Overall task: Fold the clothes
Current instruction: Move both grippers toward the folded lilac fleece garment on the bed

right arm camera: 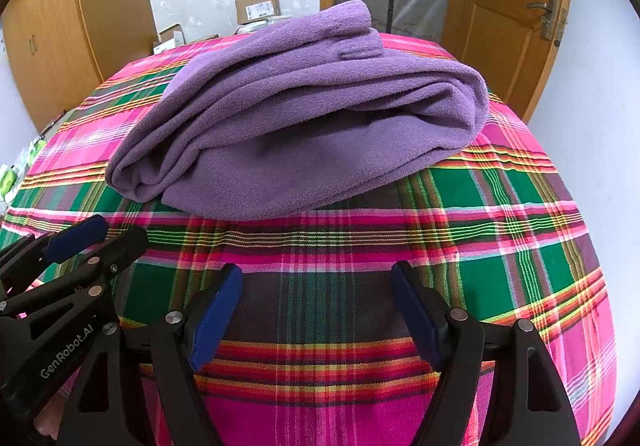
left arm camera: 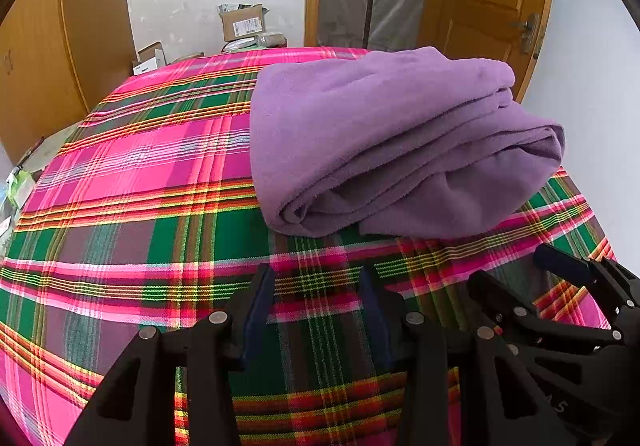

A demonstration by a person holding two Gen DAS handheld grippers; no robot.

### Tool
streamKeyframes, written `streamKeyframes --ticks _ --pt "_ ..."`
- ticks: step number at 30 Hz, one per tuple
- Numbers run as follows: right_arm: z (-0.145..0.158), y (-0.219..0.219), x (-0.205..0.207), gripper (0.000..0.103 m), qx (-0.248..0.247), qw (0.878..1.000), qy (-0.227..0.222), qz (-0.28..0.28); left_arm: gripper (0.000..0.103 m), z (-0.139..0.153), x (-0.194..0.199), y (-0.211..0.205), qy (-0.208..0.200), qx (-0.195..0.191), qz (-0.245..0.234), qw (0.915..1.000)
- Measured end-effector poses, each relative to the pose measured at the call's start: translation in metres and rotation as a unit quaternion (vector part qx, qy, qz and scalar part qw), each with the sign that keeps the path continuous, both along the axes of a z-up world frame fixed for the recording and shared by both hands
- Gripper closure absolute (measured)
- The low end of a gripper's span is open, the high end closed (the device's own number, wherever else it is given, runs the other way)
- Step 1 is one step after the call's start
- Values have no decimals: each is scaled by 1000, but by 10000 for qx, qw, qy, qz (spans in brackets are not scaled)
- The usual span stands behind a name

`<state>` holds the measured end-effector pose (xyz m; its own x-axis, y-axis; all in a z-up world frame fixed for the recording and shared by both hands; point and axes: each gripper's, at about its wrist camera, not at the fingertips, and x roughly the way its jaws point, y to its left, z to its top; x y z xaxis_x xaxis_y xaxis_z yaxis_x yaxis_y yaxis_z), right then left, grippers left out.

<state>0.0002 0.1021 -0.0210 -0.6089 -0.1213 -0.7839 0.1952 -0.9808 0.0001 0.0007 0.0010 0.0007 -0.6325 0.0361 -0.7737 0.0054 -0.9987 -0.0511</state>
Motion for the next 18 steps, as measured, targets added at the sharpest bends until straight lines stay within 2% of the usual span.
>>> streamKeyframes --ticks 7,18 --pt "0 0 0 25 9 10000 -3 -1 54 1 1 1 -7 -9 -22 10000" --pt "-1 1 1 25 15 10000 -5 40 54 -1 1 4 -5 -53 -53 10000"
